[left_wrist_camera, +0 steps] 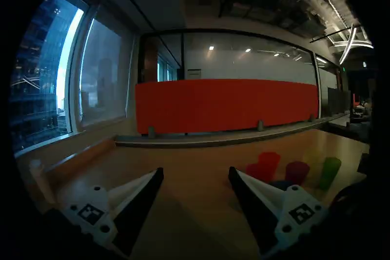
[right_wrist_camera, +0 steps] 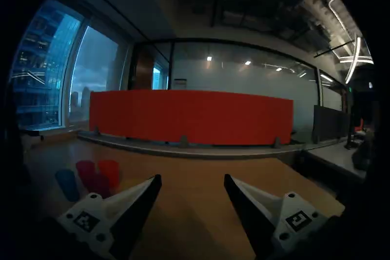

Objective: Pour water

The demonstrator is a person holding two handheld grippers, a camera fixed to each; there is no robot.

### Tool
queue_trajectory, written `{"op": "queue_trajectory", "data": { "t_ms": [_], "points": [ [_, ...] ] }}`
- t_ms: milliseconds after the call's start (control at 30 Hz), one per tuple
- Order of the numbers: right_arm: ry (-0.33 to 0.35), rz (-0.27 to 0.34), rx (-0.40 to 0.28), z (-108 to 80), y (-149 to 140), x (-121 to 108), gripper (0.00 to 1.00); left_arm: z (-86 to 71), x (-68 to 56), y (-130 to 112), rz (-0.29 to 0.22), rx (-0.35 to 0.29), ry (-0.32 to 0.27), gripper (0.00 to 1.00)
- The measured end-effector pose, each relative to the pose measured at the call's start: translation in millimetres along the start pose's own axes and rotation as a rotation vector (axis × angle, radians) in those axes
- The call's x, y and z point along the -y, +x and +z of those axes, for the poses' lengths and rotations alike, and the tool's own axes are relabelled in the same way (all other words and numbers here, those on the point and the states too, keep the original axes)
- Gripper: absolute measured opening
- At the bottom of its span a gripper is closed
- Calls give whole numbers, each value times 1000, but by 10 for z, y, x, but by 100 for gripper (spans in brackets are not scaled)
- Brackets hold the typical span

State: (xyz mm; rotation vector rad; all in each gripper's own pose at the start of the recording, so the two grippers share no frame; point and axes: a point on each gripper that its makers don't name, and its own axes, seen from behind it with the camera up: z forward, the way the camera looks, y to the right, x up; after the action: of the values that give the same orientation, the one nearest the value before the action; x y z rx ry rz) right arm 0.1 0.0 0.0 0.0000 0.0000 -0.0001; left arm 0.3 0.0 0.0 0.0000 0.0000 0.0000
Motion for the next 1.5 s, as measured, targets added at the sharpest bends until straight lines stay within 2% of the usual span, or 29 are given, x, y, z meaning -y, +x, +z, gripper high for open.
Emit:
{"op": "queue_trajectory", "data": {
  "t_ms": [200,700,1000,1200,1500],
  "points": [
    [7,-12,11,38,220,-16,100,34,14,361,-19,5,-8,99],
    [51,56,16,129,974,-72,100,162,-74,1309,-46,-15,-70,99],
    [74,47,2,170,1399,-52,100,209,-82,1800,-34,-33,-96,99],
    [88,39,2,197,1546,-32,100,252,-111,1939,-37,-24,-122,99],
    [115,35,3,209,1554,-9,99,299,-273,1945,-63,-3,-189,99]
  ]
}}
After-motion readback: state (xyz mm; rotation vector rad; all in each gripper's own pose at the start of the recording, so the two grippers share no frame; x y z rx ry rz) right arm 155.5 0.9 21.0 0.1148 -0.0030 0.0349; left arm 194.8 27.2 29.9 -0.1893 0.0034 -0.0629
